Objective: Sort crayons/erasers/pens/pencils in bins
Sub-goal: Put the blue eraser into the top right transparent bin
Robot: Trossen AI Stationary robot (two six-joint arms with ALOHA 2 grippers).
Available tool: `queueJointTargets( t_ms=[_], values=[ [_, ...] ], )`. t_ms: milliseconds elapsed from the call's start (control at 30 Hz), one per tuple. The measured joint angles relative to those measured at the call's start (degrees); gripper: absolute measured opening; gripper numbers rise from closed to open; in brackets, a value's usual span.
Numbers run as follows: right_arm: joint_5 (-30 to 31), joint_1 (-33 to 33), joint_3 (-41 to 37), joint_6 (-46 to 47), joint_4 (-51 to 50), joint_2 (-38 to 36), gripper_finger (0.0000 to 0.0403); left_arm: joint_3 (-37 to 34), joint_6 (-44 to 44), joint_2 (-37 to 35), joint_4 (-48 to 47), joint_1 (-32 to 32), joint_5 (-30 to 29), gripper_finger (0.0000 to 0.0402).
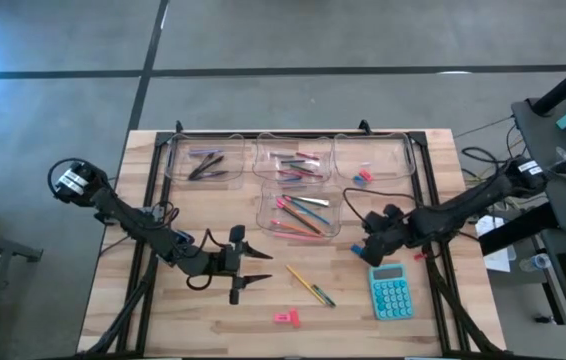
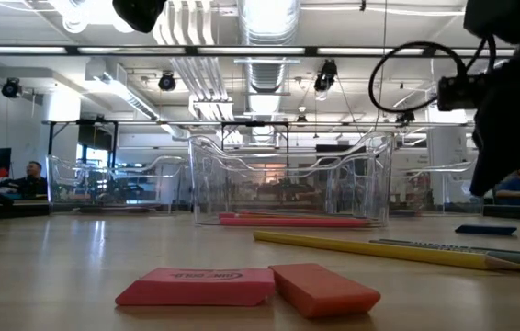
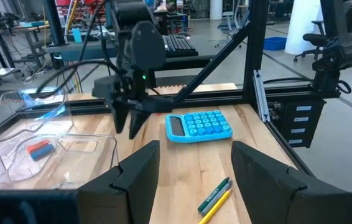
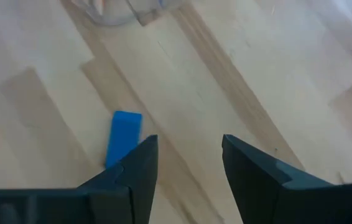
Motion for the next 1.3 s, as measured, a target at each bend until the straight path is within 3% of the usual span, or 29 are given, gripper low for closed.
queueJointTargets(
  t_ms=[267, 600, 833, 1300],
  values=[
    [-0.5, 0.0, -5.5, 0.2, 11.8, 0.3, 0.0166, 0.0, -0.1, 0.0, 0.1, 0.0, 0.0, 0.0185],
    [-0.5, 1.9, -5.8, 0.0, 17.3, 7.2, 0.0164, -0.1, -0.1, 0.0, 0.1, 0.0, 0.0, 0.0185],
    [-0.8, 2.3, -5.6, 1.1, 18.2, 11.1, 0.0164, -0.1, -0.1, 0.0, 0.0, 0.0, 0.0, 0.0185],
    [-3.1, 3.9, -2.6, 0.9, 18.3, 10.3, 0.0157, -0.2, -0.1, 0.0, 0.0, 0.0, 0.0, 0.0185]
  ],
)
